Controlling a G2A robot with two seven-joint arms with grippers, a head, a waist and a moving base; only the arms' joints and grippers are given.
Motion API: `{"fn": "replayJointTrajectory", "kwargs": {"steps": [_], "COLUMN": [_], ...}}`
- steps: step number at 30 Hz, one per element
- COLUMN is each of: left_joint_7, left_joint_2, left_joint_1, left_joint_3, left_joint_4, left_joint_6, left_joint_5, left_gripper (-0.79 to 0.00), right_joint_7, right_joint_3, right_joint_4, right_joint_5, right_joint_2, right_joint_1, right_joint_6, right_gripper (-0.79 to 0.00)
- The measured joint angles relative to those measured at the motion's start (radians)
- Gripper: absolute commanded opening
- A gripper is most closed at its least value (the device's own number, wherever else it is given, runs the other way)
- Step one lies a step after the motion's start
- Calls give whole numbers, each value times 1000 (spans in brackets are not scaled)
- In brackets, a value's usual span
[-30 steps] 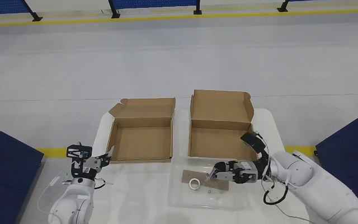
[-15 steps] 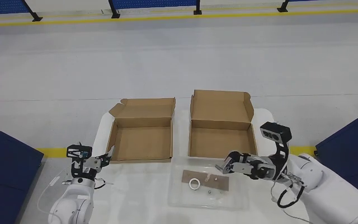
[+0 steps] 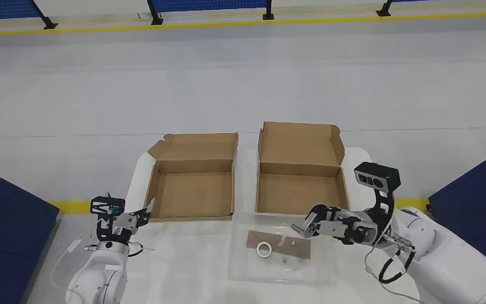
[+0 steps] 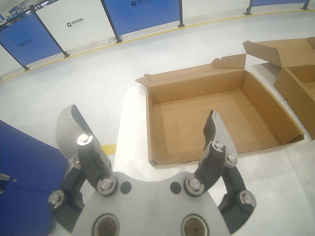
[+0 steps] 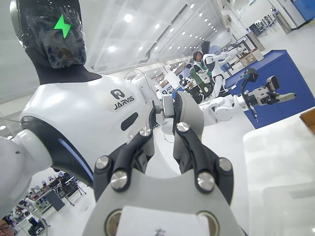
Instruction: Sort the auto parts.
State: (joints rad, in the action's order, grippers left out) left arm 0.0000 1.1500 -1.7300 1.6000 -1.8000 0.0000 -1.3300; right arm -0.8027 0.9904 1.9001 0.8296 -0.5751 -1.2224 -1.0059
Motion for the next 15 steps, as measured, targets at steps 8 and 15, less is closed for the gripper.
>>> {"fn": "replayJointTrajectory", "kwargs": {"steps": [8,15], "left_joint_7": [0,0], "left_joint_2": [0,0], "left_joint_1": [0,0], "left_joint_3": [0,0], "left_joint_4": [0,0], "left_joint_6": [0,0], "left_joint_5": [0,0], "left_gripper": [0,0], "right_joint_7": [-10,-35], "right_joint_3": [-25,-51], "right_joint_4": [113,161], "right_joint_5": [138,311], "right_joint_2": [-34,-71], "right_joint_1": [26,74], "right_joint_6": [-2,23], "right_gripper": [-785,-785]}}
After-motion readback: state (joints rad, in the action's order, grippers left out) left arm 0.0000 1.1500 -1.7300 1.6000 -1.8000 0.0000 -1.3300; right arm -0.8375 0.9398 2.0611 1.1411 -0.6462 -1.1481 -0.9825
